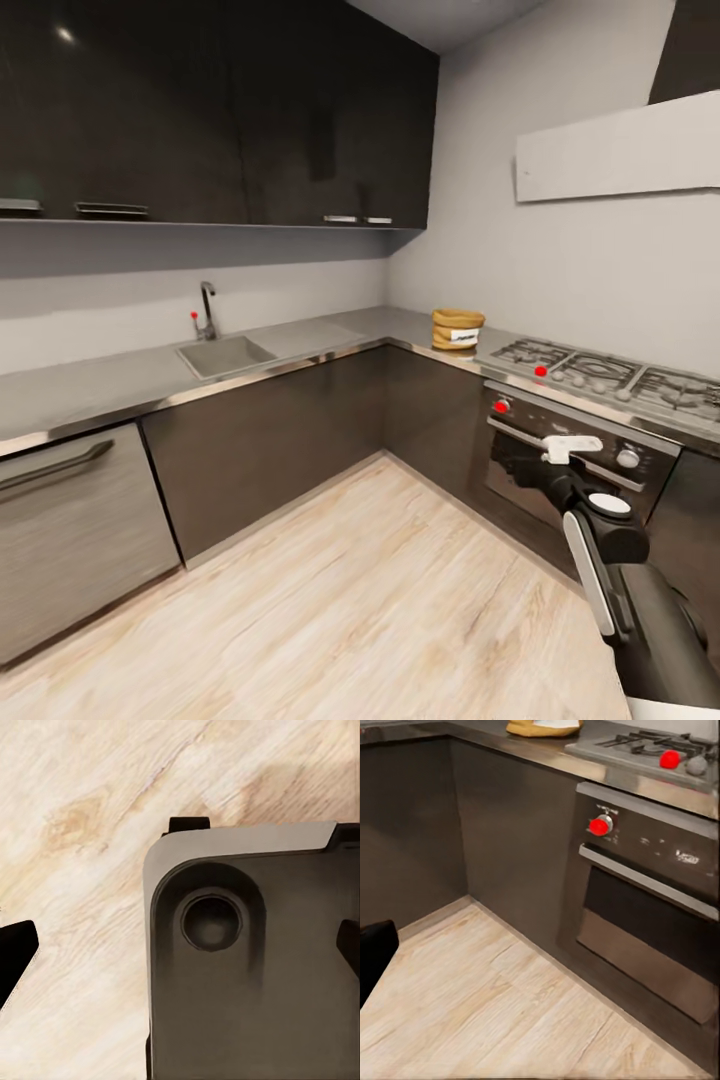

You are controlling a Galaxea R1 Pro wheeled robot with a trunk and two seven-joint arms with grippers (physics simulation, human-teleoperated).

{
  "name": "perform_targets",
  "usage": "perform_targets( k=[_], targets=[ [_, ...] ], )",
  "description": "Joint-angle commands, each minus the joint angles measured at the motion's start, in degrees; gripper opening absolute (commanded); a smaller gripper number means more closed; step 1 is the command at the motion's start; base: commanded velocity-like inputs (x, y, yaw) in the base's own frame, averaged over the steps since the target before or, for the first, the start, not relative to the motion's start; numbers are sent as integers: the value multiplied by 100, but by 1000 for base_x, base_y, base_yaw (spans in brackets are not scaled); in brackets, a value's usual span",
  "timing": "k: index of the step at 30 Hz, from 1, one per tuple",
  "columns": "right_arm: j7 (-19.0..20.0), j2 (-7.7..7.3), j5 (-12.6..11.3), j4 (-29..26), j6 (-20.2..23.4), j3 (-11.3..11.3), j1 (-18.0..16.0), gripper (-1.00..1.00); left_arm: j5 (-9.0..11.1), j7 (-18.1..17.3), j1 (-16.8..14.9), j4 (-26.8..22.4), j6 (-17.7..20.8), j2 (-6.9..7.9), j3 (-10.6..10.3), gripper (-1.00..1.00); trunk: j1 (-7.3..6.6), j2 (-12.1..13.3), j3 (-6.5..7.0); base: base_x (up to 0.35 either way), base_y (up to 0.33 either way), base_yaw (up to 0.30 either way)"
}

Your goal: In the kitchen, take the popcorn bag from the countertop, put it into the microwave, and heat it until the popcorn is cooked so the cooked popcorn ends up inside the bag.

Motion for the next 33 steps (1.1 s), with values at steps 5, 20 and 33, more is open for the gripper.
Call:
perform_targets(
  k=[5,20,33],
  targets=[
    [-5,-4,23,-9,23,17,2,100,-29,-3,4,13,-17,1,-7,100,0,-3,-6,0,0,-300],
    [-6,-60,27,-13,23,-11,1,100,-57,-3,-22,11,-16,3,-12,100,0,-3,-6,0,-246,-300],
    [-6,-34,27,-21,32,135,10,100,-54,-3,-29,15,-16,5,-3,100,0,-3,-6,7,-72,-300]
  ],
)
